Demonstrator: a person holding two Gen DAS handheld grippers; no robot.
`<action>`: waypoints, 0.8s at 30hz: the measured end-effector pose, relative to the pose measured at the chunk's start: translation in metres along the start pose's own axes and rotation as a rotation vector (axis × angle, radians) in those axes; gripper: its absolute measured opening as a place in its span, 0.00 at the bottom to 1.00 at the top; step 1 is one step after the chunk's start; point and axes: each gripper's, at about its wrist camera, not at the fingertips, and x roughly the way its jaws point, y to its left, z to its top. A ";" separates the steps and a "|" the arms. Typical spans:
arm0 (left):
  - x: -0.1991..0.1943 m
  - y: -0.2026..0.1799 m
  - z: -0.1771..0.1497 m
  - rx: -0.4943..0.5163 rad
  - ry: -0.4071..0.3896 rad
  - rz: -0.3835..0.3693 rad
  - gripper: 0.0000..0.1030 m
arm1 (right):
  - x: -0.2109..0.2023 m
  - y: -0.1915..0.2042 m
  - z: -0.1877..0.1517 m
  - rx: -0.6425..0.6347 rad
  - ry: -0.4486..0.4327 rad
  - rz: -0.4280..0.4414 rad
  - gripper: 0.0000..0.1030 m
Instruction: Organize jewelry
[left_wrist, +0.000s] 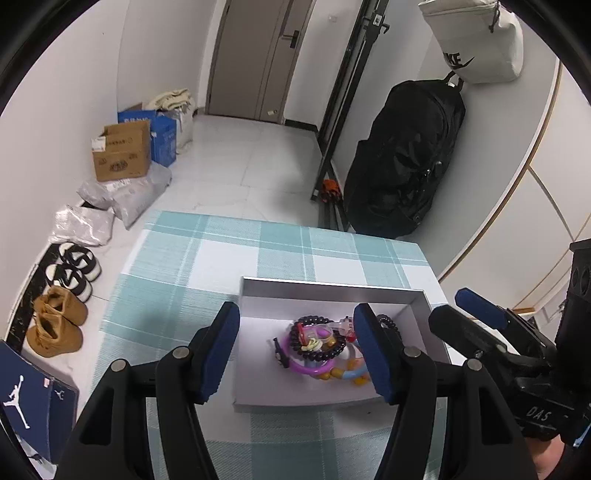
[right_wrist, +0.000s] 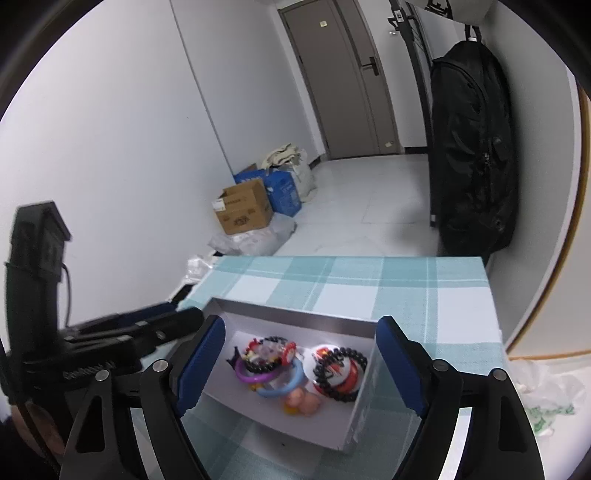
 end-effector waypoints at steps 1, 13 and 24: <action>-0.001 0.001 -0.001 -0.001 -0.005 0.013 0.58 | -0.001 0.001 -0.001 -0.005 0.000 -0.010 0.83; -0.012 -0.003 -0.024 0.017 -0.044 0.111 0.58 | -0.018 0.014 -0.019 -0.062 -0.032 -0.086 0.91; -0.034 -0.002 -0.033 -0.008 -0.105 0.134 0.59 | -0.049 0.021 -0.028 -0.088 -0.106 -0.089 0.96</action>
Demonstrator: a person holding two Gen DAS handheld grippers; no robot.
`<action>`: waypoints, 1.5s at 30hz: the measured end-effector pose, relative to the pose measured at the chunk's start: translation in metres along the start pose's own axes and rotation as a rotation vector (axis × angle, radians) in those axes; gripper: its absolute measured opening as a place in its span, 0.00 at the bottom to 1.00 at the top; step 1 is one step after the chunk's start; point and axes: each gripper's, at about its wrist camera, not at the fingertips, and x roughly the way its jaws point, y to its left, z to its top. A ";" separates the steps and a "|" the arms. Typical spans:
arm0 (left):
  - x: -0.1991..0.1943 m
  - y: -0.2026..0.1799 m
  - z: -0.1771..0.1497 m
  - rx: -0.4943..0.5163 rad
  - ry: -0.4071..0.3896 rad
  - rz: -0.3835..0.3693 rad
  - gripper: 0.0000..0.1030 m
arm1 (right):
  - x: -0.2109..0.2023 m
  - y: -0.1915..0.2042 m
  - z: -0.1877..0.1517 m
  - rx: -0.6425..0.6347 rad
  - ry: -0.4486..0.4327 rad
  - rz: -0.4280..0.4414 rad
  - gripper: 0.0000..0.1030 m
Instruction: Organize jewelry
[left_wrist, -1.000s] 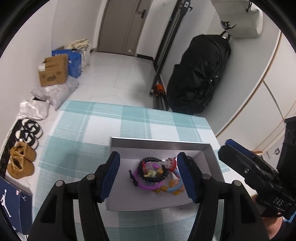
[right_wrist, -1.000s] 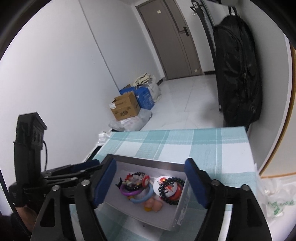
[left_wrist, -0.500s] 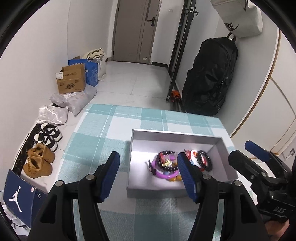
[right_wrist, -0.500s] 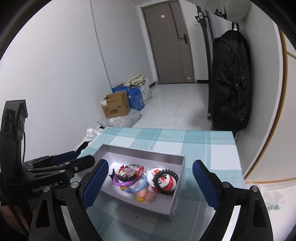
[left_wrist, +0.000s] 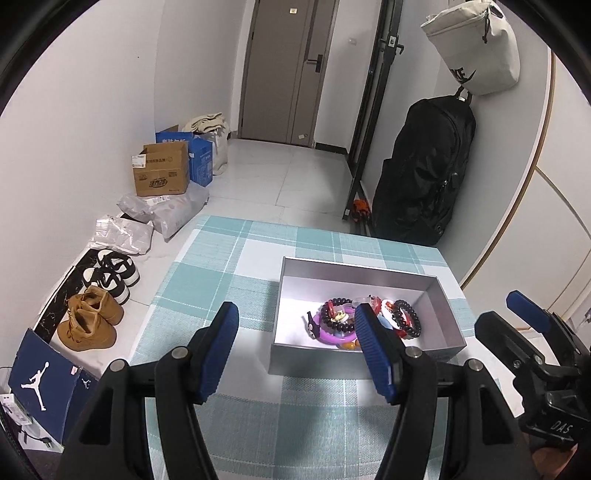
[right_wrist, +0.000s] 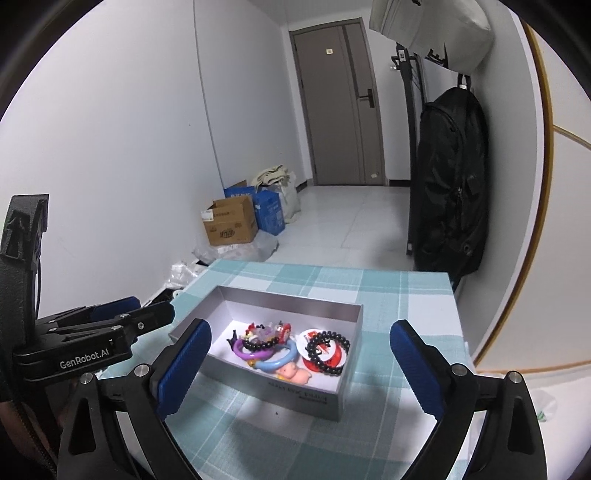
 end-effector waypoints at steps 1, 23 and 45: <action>-0.001 0.000 -0.001 -0.001 -0.001 0.003 0.59 | -0.001 0.001 0.000 -0.002 -0.001 0.001 0.96; -0.007 -0.005 -0.004 0.027 -0.025 0.014 0.60 | -0.005 0.004 -0.004 -0.022 0.002 0.013 0.97; -0.007 -0.003 -0.003 0.003 -0.014 -0.012 0.60 | -0.005 0.005 -0.006 -0.030 0.007 0.013 0.98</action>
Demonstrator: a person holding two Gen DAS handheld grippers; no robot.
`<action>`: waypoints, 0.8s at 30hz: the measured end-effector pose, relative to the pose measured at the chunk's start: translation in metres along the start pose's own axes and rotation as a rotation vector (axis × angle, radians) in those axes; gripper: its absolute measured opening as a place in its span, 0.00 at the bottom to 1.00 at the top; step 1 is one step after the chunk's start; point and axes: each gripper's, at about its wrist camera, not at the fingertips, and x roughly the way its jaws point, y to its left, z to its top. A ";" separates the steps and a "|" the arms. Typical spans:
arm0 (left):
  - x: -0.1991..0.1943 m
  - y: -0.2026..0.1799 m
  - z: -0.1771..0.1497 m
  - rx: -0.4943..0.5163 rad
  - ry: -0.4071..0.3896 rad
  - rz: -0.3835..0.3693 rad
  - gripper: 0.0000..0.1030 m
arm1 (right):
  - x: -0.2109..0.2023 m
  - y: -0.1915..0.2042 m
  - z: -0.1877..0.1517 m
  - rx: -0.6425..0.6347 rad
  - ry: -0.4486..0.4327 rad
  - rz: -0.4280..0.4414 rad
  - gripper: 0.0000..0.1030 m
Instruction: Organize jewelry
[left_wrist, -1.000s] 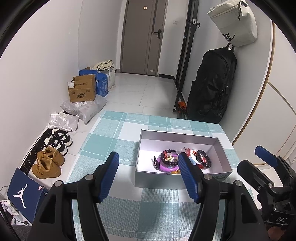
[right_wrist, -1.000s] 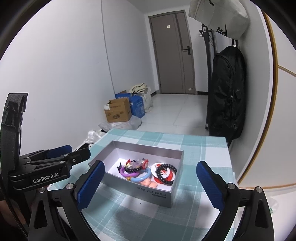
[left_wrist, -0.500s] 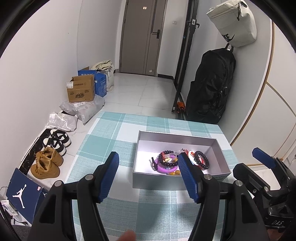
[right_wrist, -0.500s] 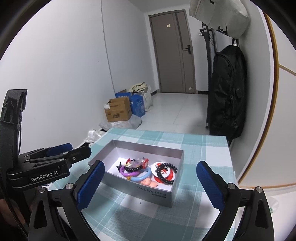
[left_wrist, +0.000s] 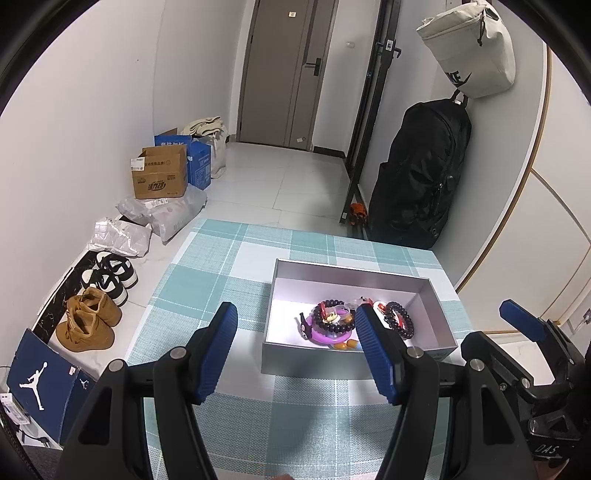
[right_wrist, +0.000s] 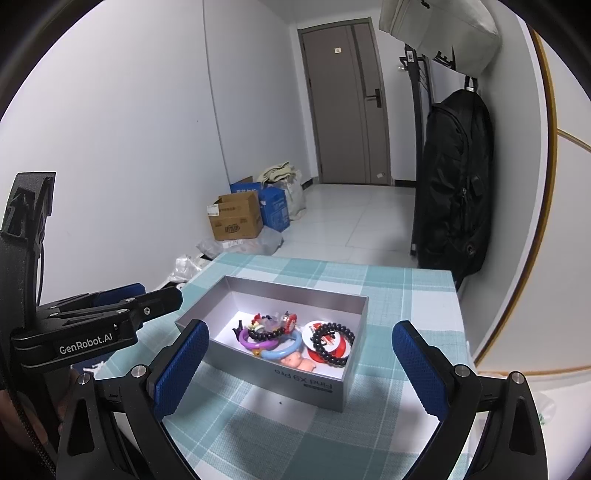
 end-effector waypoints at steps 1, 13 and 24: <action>0.000 0.000 0.000 0.000 0.000 0.000 0.60 | 0.000 0.000 0.000 0.000 0.000 0.000 0.98; -0.001 0.000 0.000 -0.002 -0.003 0.003 0.60 | 0.000 0.000 -0.001 0.001 0.004 -0.001 0.98; -0.001 -0.001 0.000 -0.002 -0.008 0.011 0.60 | 0.001 0.001 -0.001 0.000 0.007 -0.002 0.98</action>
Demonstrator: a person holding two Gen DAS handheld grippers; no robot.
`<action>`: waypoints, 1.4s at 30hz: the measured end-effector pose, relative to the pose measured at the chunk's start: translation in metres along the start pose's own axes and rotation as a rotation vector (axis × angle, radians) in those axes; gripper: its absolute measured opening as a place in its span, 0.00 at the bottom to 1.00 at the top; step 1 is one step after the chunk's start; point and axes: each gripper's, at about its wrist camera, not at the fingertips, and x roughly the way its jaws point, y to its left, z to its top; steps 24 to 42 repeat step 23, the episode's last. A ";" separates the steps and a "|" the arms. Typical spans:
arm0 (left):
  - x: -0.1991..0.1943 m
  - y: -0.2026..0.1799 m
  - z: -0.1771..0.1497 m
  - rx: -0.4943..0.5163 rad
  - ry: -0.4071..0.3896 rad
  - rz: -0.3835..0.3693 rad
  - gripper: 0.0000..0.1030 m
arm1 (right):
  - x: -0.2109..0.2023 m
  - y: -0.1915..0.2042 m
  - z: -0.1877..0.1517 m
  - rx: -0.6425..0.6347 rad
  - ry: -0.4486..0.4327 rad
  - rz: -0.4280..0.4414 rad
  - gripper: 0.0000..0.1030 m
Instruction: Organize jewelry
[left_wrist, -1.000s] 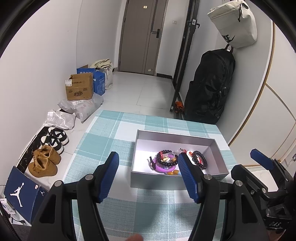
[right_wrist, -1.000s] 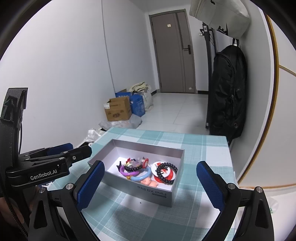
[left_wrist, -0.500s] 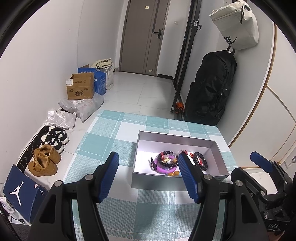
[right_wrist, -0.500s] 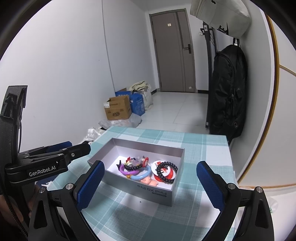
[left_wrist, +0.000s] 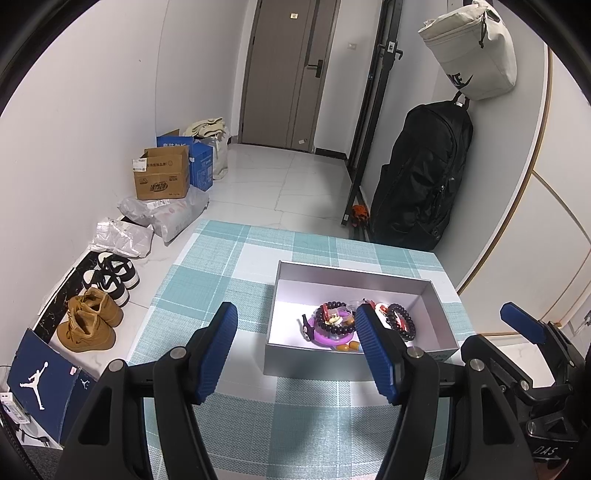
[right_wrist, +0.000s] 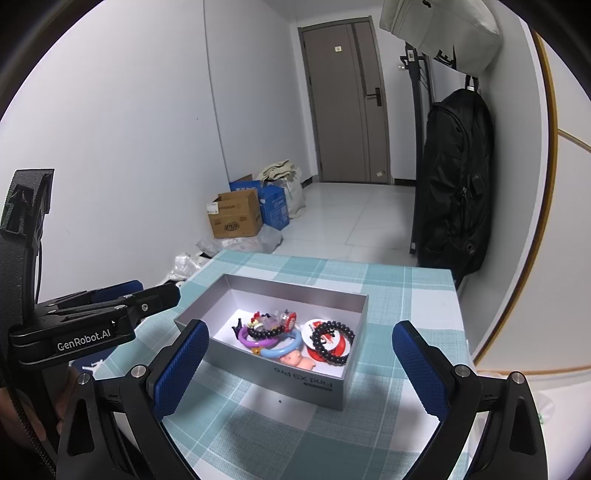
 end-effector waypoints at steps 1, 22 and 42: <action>0.000 0.000 0.000 -0.001 0.000 0.001 0.60 | 0.000 0.000 0.000 0.000 0.000 0.000 0.98; -0.002 -0.003 0.000 0.011 -0.031 -0.002 0.60 | 0.000 -0.001 -0.001 -0.007 0.010 -0.003 0.98; -0.002 -0.003 0.000 0.016 -0.036 -0.004 0.60 | 0.001 0.000 -0.001 -0.009 0.012 -0.003 0.98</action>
